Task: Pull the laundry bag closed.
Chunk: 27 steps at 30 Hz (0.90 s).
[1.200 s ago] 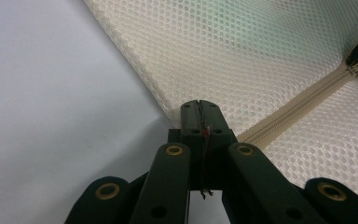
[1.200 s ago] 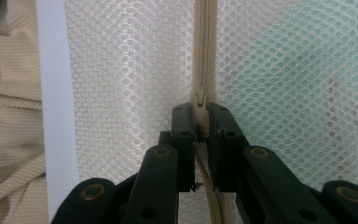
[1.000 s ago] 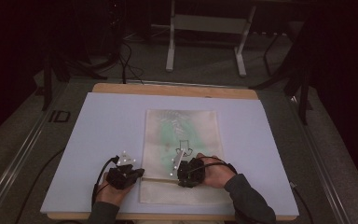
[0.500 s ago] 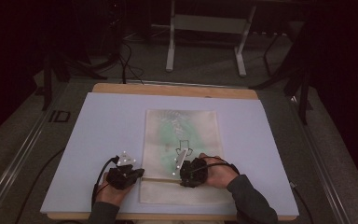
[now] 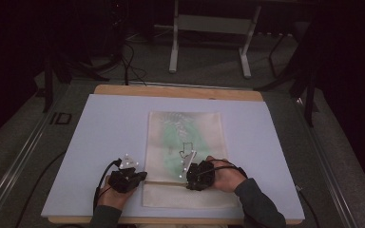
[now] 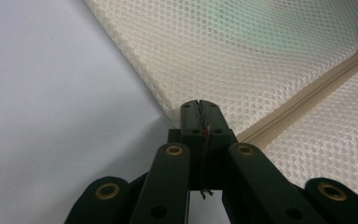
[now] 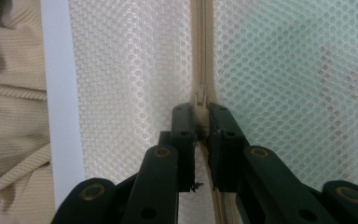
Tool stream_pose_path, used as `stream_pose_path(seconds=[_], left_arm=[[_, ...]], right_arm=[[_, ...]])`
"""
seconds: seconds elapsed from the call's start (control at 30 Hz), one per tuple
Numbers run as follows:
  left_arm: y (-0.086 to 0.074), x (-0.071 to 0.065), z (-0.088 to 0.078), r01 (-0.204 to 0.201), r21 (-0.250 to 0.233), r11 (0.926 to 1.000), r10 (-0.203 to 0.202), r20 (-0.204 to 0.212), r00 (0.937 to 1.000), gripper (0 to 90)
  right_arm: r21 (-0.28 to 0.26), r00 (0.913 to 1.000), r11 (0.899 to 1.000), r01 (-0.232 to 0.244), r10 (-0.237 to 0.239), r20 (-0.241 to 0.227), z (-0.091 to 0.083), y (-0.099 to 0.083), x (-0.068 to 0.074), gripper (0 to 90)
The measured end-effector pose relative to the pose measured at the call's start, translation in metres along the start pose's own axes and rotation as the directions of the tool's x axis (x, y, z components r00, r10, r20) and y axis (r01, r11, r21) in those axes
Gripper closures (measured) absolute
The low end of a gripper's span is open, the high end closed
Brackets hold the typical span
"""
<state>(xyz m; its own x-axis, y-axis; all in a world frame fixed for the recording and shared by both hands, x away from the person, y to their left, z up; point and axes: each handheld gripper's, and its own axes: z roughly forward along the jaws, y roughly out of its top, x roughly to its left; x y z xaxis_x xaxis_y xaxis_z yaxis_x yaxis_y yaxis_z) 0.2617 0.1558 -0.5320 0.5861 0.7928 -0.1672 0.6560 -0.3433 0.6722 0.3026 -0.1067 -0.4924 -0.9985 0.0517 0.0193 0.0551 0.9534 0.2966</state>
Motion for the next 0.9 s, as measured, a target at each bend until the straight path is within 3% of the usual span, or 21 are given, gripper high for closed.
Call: stream_pose_path(seconds=[0.9], left_arm=[[0.000,0.000,0.000,-0.002,0.003,1.0000,0.002,-0.002,1.0000,89.1]], right_arm=[[-0.010,0.9996,1.000,-0.029,0.029,0.006,-0.006,-0.016,0.000,82.0]])
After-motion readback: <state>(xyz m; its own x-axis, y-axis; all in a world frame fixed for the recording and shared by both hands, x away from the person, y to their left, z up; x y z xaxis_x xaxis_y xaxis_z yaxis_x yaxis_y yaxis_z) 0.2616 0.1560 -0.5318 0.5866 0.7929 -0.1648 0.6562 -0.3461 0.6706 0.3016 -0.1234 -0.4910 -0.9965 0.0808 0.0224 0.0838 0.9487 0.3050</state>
